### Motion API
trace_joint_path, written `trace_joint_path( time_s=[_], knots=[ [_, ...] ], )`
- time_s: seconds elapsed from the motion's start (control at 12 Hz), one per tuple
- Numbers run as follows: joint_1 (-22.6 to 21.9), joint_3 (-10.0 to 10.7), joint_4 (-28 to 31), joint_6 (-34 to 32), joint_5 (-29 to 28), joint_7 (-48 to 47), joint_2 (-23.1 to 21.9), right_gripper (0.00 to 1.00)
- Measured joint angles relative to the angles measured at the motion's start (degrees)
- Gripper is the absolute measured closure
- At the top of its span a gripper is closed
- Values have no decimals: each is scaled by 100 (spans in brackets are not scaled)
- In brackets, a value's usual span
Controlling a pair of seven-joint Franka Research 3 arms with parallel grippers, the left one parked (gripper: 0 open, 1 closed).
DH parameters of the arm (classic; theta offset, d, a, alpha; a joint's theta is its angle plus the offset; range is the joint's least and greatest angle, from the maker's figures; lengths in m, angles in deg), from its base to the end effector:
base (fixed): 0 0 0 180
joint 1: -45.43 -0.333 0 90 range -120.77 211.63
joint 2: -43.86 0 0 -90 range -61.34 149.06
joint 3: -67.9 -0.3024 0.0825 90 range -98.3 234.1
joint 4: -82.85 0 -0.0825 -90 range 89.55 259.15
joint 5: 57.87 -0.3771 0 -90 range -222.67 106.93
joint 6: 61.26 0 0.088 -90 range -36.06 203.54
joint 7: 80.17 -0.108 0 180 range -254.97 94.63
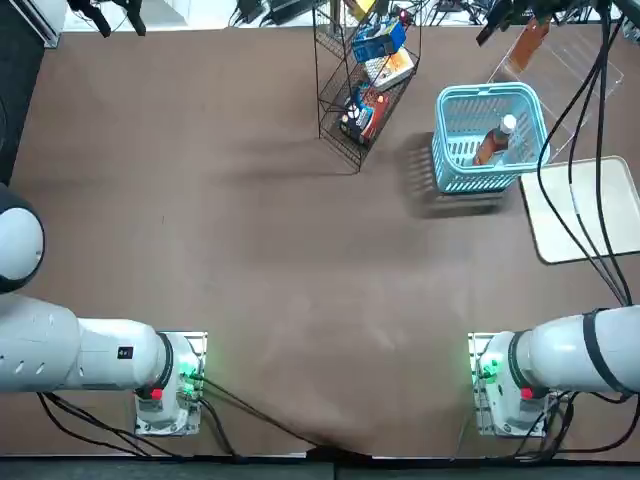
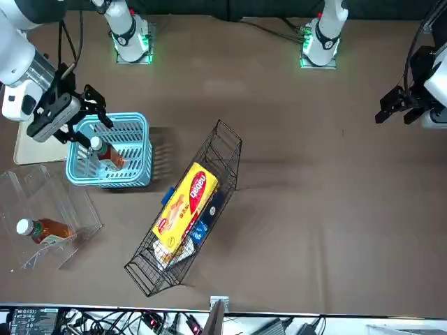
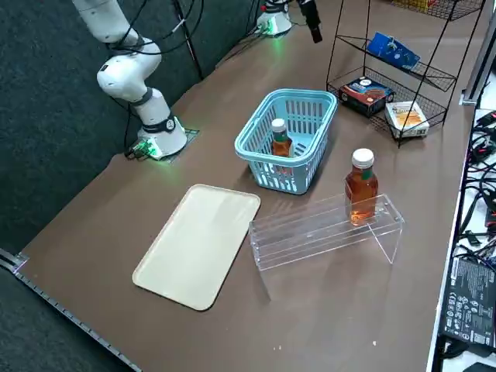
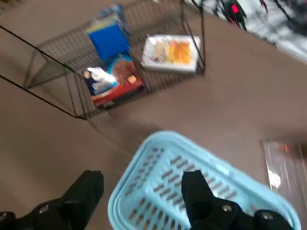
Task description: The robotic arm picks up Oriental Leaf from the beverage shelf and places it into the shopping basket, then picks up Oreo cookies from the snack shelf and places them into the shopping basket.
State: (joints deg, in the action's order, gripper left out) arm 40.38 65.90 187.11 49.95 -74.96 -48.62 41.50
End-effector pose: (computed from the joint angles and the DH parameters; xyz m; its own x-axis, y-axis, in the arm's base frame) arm 0.5542 0.0892 0.5521 0.8130 0.5136 0.2744 0.5663 -0.8070 -0.1673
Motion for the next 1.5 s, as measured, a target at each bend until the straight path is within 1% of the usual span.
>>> trace_joint_path(
  time_s=[0.33, 1.0, 1.33, 1.42, 1.5],
  knots=[
    [2, 17, 185, 688, -907, 1557, 116, 0],
    [-62, 16, 1038, 1947, -3047, 4150, 215, 0],
    [-191, 13, 1193, 2132, -4189, 5351, 512, 0],
    [-206, 13, 1200, 2161, -4784, 6006, 722, 0],
    [-206, 14, 1202, 2166, -5066, 6314, 832, 0]
  ],
)
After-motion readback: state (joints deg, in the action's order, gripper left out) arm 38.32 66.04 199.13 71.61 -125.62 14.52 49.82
